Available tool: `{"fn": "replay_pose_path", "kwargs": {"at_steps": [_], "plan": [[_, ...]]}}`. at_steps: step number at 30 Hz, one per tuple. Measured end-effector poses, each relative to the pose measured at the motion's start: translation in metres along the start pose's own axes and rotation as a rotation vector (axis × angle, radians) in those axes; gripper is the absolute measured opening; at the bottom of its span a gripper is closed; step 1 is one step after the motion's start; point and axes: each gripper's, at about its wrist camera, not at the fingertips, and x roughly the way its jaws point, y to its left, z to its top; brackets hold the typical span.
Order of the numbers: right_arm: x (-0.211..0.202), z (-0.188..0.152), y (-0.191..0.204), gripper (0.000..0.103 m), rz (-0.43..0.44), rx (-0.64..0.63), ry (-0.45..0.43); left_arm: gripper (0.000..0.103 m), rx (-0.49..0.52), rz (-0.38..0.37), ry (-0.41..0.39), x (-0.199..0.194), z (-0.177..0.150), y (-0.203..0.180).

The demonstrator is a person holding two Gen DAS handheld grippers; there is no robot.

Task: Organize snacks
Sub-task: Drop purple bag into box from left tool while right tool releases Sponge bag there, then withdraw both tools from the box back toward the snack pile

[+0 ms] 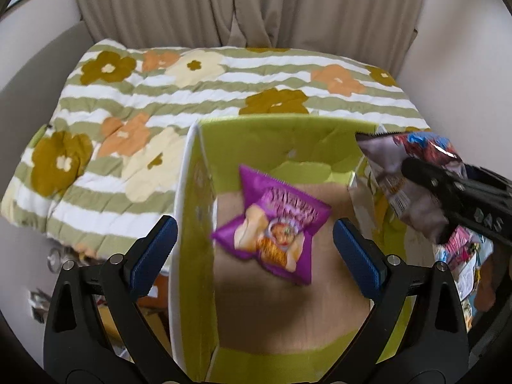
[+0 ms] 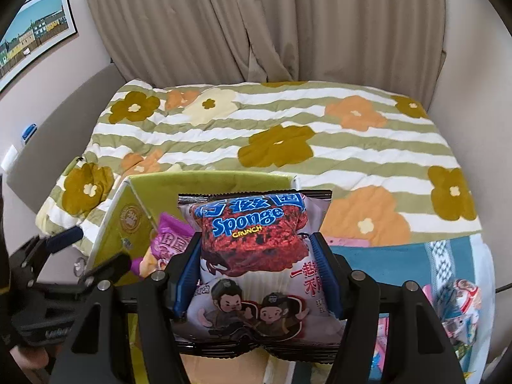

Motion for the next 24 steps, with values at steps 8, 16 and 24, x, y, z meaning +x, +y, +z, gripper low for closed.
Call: {"fn": "replay_pose_path", "kwargs": {"at_steps": [8,16,24], "plan": [[0.023,0.001,0.013,0.061,0.02,-0.022,0.021,0.097,-0.01,-0.007,0.009,-0.007,-0.019,0.005],[0.045,0.002,0.027,0.096,0.013,-0.08,0.031,0.097,-0.014,0.016,0.018,-0.004,-0.025,0.014],[0.038,-0.008,0.027,0.102,0.011,-0.078,0.035,0.097,-0.012,0.009,0.026,-0.002,-0.031,0.018]]}}
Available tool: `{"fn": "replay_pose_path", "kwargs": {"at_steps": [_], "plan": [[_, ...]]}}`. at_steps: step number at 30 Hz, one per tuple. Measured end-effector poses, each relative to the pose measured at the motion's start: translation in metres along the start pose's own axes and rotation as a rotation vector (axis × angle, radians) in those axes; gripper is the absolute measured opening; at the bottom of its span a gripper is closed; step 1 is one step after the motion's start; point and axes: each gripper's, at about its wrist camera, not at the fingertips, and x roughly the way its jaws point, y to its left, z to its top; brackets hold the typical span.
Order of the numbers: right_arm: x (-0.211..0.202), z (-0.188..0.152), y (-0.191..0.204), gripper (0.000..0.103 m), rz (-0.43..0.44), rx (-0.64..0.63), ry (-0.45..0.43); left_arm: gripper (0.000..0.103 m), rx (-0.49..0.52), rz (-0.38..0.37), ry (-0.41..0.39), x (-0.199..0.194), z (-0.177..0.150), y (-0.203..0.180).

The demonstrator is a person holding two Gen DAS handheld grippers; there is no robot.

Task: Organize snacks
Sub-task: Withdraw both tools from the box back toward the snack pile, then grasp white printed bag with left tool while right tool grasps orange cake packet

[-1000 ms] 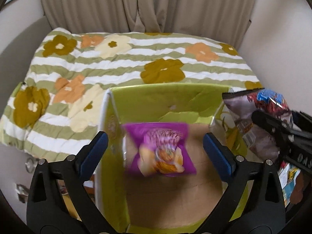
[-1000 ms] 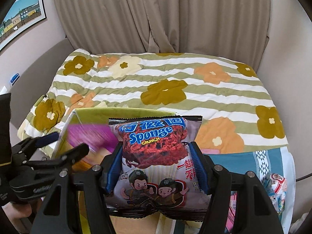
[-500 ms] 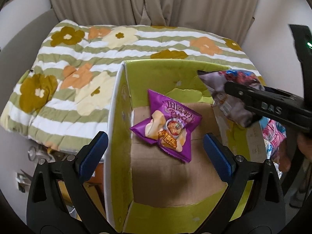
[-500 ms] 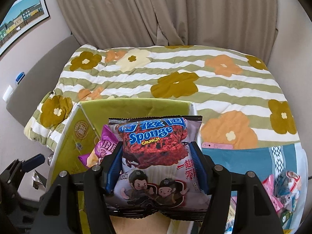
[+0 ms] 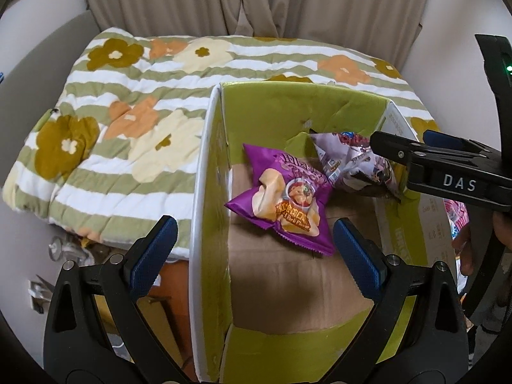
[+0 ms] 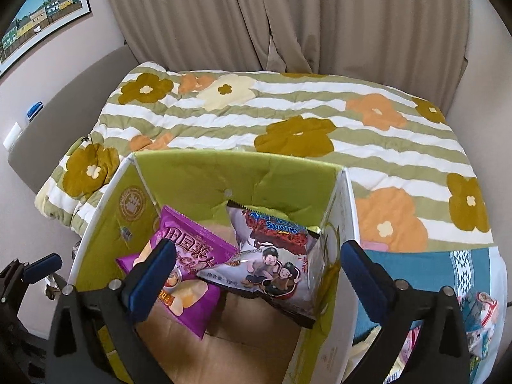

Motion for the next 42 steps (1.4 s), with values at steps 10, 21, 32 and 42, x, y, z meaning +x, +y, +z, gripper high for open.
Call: {"fn": "replay_pose_path", "kwargs": {"at_steps": [10,21,32,42], "plan": [[-0.042,0.0,0.001,0.102,-0.017,0.024,-0.053,0.097,0.005,-0.009,-0.054,-0.032,0.001,-0.005],[-0.141,-0.03,-0.035,0.102,0.013,0.03,-0.146,0.097,0.001,0.007,-0.16,-0.111,-0.02,-0.058],[-0.226,-0.106,-0.138,0.102,-0.059,0.076,-0.172,0.097,0.018,-0.048,-0.153,-0.139,-0.08,-0.172],[-0.251,-0.187,-0.215,0.102,-0.088,0.108,-0.148,0.097,0.035,-0.019,-0.091,-0.116,-0.142,-0.254]]}}
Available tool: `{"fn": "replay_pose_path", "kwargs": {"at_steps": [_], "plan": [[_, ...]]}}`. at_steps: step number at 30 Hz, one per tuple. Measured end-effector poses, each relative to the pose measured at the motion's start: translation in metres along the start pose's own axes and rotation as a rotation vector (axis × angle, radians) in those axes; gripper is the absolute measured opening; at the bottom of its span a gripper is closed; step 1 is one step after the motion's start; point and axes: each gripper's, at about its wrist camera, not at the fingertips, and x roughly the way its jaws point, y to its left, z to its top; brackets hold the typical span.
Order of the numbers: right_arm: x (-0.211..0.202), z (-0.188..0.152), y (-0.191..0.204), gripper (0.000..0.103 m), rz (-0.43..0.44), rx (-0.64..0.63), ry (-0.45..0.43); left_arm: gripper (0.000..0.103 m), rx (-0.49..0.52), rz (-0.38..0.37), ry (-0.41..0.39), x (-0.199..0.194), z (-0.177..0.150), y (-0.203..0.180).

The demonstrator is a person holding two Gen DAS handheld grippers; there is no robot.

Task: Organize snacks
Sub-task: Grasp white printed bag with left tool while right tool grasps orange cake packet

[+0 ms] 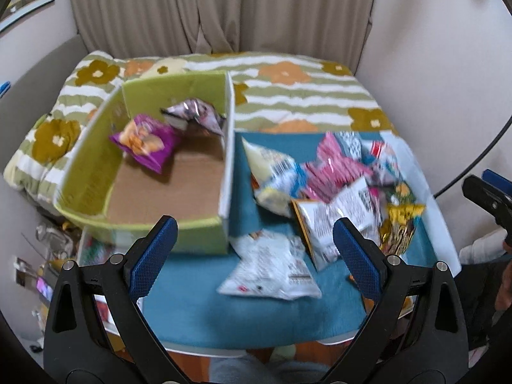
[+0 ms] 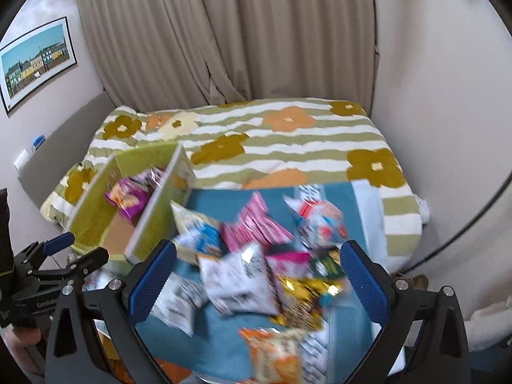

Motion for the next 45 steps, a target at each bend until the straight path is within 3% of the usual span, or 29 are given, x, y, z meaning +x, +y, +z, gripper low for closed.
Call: {"fn": "replay_pose_path", "kwargs": {"at_steps": [7,16,24,27,31,33,45], "plan": [[0.017,-0.05,-0.029,0.102,0.005,-0.001,0.077,0.097,0.024,0.035,0.06,0.045,-0.025,-0.022],[0.063,-0.114,-0.029,0.102,0.05,0.035,0.173,0.097,0.039,0.045,0.15,0.107,-0.048,-0.023],[0.091,-0.139,-0.022,0.102,0.043,0.043,0.238,0.097,0.057,0.033,0.2,0.129,-0.06,-0.022],[0.094,-0.142,-0.019,0.102,0.028,0.035,0.244,0.089,0.06,0.018,0.23,0.134,-0.063,-0.022],[0.097,-0.142,-0.019,0.102,0.012,0.026,0.252,0.066,0.064,-0.005,0.273,0.141,-0.07,-0.025],[0.099,-0.141,-0.018,0.102,0.007,0.029,0.259,0.062,0.071,-0.013,0.285,0.143,-0.074,-0.026],[0.116,-0.15,-0.011,0.102,-0.024,0.023,0.3,0.054,0.069,-0.032,0.291,0.131,-0.083,-0.016]]}}
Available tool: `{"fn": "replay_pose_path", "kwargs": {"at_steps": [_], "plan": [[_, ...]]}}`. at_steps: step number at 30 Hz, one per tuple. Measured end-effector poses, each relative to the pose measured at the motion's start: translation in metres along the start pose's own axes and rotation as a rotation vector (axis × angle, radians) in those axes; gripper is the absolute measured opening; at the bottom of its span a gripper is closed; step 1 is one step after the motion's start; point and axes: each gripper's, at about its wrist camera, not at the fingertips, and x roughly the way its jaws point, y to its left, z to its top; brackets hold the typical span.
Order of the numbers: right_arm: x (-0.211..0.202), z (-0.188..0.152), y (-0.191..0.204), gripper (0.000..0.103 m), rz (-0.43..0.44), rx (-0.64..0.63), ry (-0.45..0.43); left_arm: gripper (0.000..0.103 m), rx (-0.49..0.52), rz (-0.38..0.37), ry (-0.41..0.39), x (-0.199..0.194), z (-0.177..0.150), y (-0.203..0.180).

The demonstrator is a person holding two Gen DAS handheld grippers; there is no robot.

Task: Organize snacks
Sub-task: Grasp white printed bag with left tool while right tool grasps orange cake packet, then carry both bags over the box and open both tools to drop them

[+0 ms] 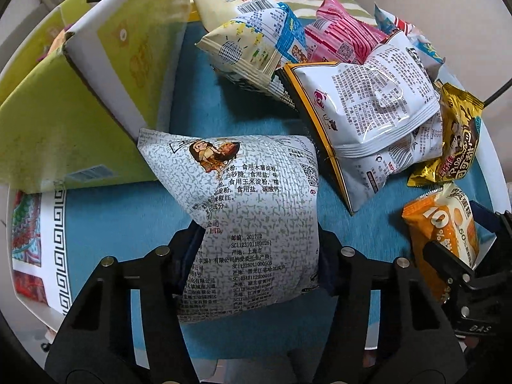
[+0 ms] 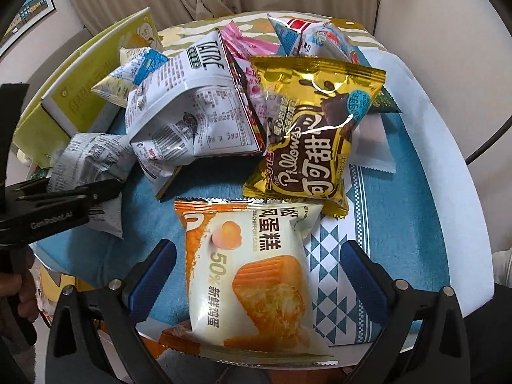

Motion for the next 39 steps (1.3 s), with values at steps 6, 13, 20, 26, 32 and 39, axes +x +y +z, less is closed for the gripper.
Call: {"fn": "replay_pose_path", "kwargs": {"at_steps": [6,13,20,26,32,39], "plan": [[0.004,0.001,0.002,0.083,0.002,-0.003,0.022,0.054,-0.012,-0.016,0.001,-0.003,0.003,0.006],[0.0,0.003,0.009,0.062,0.018,-0.004,0.014,0.052,-0.025,-0.01,-0.019,-0.019,0.002,0.008],[-0.022,0.005,0.008,0.062,0.035,-0.004,-0.018,0.052,-0.046,-0.001,-0.054,-0.046,0.001,0.009],[-0.051,0.004,0.008,0.062,0.045,-0.034,-0.065,0.052,-0.054,-0.003,-0.108,-0.076,-0.006,0.004],[-0.086,0.016,0.017,0.062,0.062,-0.063,-0.144,0.052,-0.075,-0.003,-0.192,-0.116,0.001,-0.005],[-0.118,0.052,0.032,0.062,0.086,-0.105,-0.256,0.052,-0.085,0.013,-0.304,-0.159,0.021,0.005]]}}
